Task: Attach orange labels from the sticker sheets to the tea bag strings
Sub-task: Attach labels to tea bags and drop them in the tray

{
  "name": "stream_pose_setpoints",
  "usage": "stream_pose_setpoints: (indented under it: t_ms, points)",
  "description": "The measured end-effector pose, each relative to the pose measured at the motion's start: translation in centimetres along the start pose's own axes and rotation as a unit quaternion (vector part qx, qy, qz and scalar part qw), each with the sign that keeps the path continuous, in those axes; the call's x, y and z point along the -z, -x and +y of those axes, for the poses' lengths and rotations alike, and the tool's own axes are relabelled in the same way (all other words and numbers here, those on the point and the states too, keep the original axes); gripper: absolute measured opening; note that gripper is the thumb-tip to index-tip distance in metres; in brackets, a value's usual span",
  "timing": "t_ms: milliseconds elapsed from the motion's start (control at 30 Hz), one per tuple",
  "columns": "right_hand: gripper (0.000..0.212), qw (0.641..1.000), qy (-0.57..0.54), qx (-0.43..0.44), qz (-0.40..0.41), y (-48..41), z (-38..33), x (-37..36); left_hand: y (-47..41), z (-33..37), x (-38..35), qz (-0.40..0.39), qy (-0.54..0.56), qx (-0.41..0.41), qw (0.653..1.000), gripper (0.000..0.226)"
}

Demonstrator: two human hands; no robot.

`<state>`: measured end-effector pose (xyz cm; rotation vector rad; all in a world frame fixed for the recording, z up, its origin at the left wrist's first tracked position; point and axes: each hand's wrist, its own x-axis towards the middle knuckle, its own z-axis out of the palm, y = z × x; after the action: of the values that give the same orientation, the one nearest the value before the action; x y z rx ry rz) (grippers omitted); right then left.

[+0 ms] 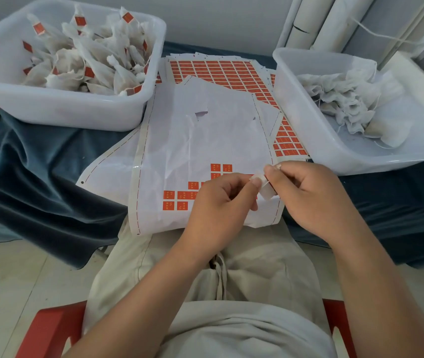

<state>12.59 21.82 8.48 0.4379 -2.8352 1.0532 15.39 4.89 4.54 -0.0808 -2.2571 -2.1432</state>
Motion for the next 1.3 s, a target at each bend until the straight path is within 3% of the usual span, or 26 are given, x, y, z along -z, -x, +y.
stream_pose_setpoints:
  t_ms: [133, 267, 400, 500, 567, 667, 933, 1100, 1300]
  points:
    - [0.046, 1.0, 0.014, -0.011, -0.015, 0.0, 0.0, 0.3, -0.1, 0.1, 0.2, -0.001, -0.007, 0.008, 1.0, 0.04]
    - [0.05, 0.998, -0.044, -0.035, -0.017, 0.1, -0.3, -0.1, -0.3, 0.2, 0.6, 0.001, -0.001, 0.006, 1.0, 0.038]
    - [0.042, 0.997, -0.077, -0.012, -0.002, 0.1, -0.4, -0.6, -0.6, 0.4, 1.5, -0.049, 0.132, 0.052, 0.989, 0.03]
    - [0.043, 0.997, -0.079, 0.015, 0.003, 0.1, -0.5, -0.8, -0.9, 0.6, 2.1, -0.06, 0.237, 0.121, 0.962, 0.038]
    - [0.039, 0.997, -0.071, 0.043, 0.007, 0.2, -0.7, -1.0, -1.3, 0.5, 2.2, -0.034, 0.228, 0.171, 0.958, 0.042]
    - [0.034, 0.995, -0.053, 0.081, 0.011, 0.2, -1.0, -1.2, -1.5, 0.2, 2.3, -0.067, 0.235, 0.188, 0.951, 0.036]
    - [0.039, 0.995, -0.063, 0.071, -0.013, 0.2, -0.9, -1.1, -1.5, 0.0, 3.2, -0.116, 0.165, 0.119, 0.972, 0.03]
    - [0.044, 0.993, -0.102, 0.035, -0.039, 0.4, -0.9, -1.2, -1.5, -0.1, 3.2, -0.115, 0.132, 0.103, 0.979, 0.034]
    - [0.046, 0.987, -0.156, -0.026, -0.035, 0.3, -0.8, -1.8, -1.4, -0.2, 3.5, -0.111, 0.071, 0.059, 0.99, 0.023]
